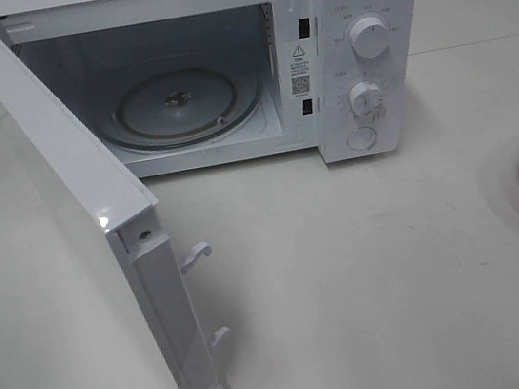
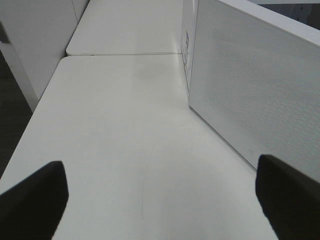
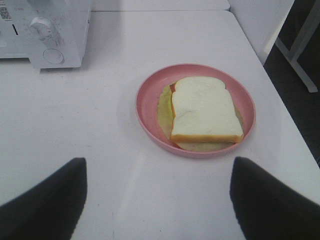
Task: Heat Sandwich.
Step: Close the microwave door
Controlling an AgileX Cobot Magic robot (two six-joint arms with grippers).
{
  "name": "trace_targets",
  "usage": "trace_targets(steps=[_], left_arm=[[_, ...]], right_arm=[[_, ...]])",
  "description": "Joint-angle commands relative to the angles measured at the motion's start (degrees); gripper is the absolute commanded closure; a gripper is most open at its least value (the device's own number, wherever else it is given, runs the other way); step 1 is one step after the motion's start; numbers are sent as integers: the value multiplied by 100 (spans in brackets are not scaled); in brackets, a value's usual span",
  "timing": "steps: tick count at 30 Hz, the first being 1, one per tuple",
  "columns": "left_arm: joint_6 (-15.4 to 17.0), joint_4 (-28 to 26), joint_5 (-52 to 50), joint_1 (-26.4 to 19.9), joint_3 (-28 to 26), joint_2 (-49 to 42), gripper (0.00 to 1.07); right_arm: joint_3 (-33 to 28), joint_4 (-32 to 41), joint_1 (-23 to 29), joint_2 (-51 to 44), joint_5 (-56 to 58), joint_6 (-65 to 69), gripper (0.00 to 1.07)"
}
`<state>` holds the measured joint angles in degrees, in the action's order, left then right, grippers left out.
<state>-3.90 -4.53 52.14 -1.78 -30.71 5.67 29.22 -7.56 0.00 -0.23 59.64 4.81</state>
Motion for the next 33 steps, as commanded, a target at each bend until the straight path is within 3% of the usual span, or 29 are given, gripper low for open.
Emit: trace_targets(steps=[1, 5, 7, 10, 11, 12, 14, 15, 16, 17, 29, 33], left_arm=[[34, -120, -223, -23, -40, 327, 19], [34, -109, -579, -23, -17, 1089, 38], [34, -120, -653, -23, 0, 1261, 41], [34, -109, -985, -23, 29, 1908, 59], [34, -109, -985, -23, 29, 1908, 59], [34, -109, -1203, -23, 40, 2200, 72], [29, -109, -1444, -23, 92, 2510, 87], [29, -109, -1444, -23, 92, 2510, 87], [29, -109, -1719, -23, 195, 2767, 101], [23, -109, -1908, -23, 264, 2893, 106], [11, -97, -4635, -23, 957, 4120, 106], [11, -40, -6142, -23, 1283, 5013, 106]], right_arm=[[-23, 6, -11, -155, -23, -34, 31], [-23, 6, -11, -155, -23, -34, 31], [-23, 6, -11, -155, -23, -34, 31], [-23, 6, -11, -155, -23, -34, 31], [-23, 6, -11, -155, -23, -34, 31], [-23, 6, -11, -155, -23, -34, 31], [-23, 6, -11, -155, -23, -34, 31], [-23, 6, -11, -155, -23, -34, 31], [-23, 6, -11, -155, -23, -34, 31], [-23, 6, -11, -155, -23, -34, 31], [-23, 6, -11, -155, -23, -34, 31], [-23, 6, -11, -155, -23, -34, 31]])
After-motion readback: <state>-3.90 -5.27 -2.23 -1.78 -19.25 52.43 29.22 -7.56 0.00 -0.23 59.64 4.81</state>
